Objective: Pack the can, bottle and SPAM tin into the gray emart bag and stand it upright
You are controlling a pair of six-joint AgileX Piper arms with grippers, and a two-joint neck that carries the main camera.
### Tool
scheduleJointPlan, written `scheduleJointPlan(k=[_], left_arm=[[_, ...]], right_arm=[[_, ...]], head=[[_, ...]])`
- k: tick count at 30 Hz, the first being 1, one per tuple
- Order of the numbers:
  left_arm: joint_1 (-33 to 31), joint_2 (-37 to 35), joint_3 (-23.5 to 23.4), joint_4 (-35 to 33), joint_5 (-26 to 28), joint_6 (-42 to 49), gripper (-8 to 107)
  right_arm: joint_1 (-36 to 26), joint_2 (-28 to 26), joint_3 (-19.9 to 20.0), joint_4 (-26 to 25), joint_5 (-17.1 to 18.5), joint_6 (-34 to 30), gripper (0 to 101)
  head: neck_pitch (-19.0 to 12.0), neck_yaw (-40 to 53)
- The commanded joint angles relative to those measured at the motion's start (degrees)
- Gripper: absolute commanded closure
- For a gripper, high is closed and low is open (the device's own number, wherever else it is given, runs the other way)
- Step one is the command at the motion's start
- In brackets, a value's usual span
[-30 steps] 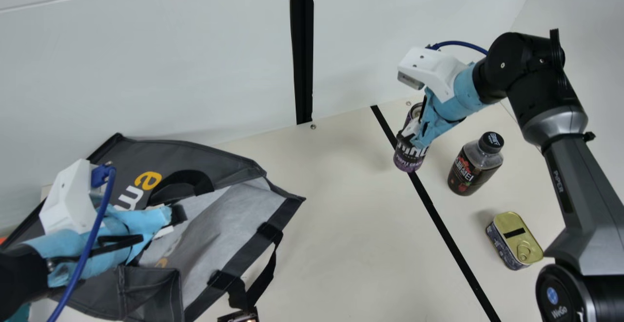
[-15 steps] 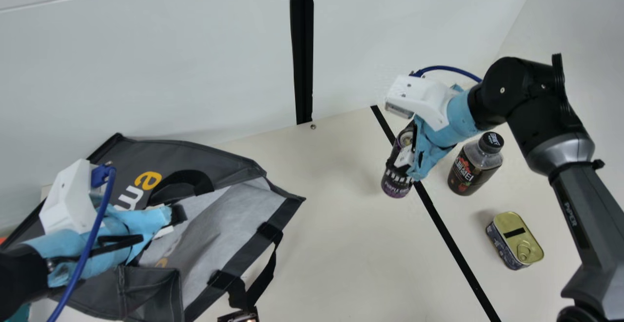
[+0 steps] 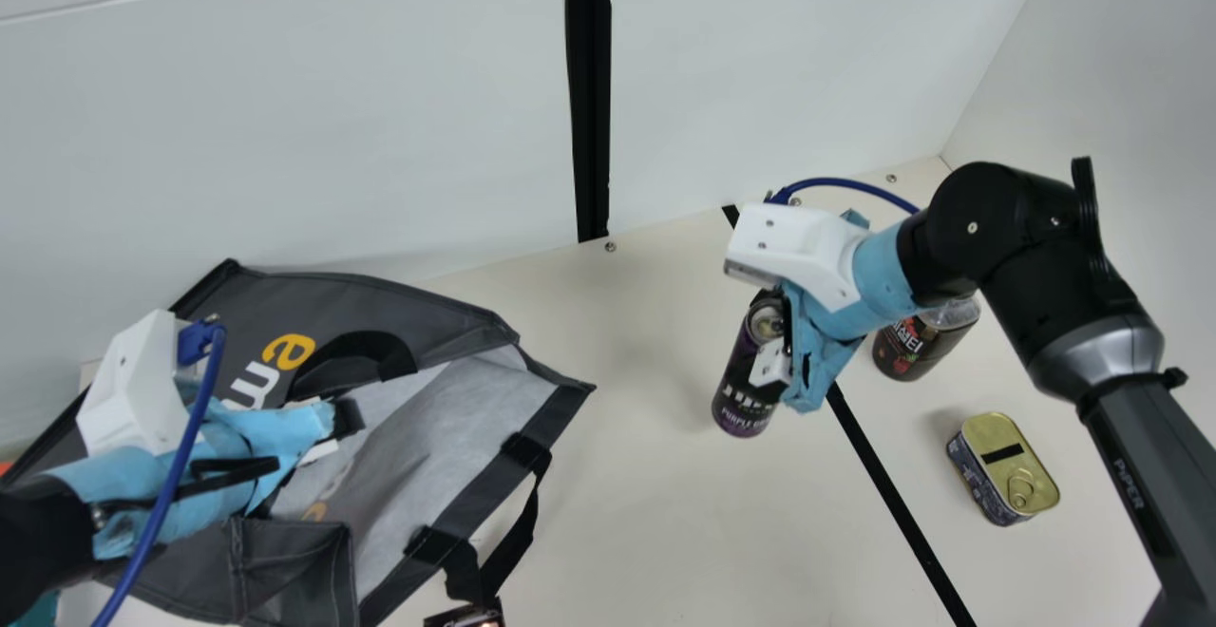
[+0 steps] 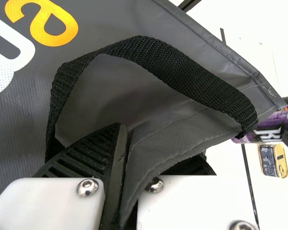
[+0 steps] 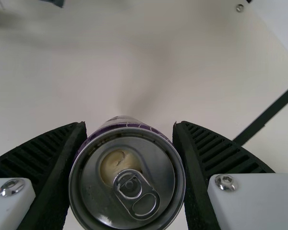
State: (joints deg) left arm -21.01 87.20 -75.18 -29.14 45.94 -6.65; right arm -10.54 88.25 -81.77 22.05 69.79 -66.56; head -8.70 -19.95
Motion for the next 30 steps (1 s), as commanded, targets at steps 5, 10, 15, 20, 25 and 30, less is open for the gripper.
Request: scheduleJointPlan(k=[5, 10, 15, 20, 25, 30], left_arm=[[0.0, 0.0, 0.0, 0.0, 0.0, 0.0, 107], [0.0, 0.0, 0.0, 0.0, 0.0, 0.0, 107], [0.0, 0.0, 0.0, 0.0, 0.0, 0.0, 107], [0.0, 0.0, 0.0, 0.0, 0.0, 0.0, 107], [0.0, 0.0, 0.0, 0.0, 0.0, 0.0, 107], [0.0, 0.0, 0.0, 0.0, 0.0, 0.0, 107]], right_arm=[[1.7, -1.9, 3.0, 1.2, 0.1, -1.3, 101], [2.9, -3.3, 4.6, 2.4, 0.1, -1.6, 101], [4.3, -4.7, 5.1, 4.1, 0.1, -1.0, 101], [5.9, -5.9, 5.1, 5.9, 0.1, 0.3, 101], [7.4, -6.9, 4.9, 8.2, 0.1, 1.8, 101], [9.1, -7.7, 3.8, 10.7, 0.1, 4.3, 101]], head=[[-1.3, 0.0], [-1.3, 0.0], [-1.3, 0.0], [-1.3, 0.0], [-1.3, 0.0], [-1.3, 0.0]])
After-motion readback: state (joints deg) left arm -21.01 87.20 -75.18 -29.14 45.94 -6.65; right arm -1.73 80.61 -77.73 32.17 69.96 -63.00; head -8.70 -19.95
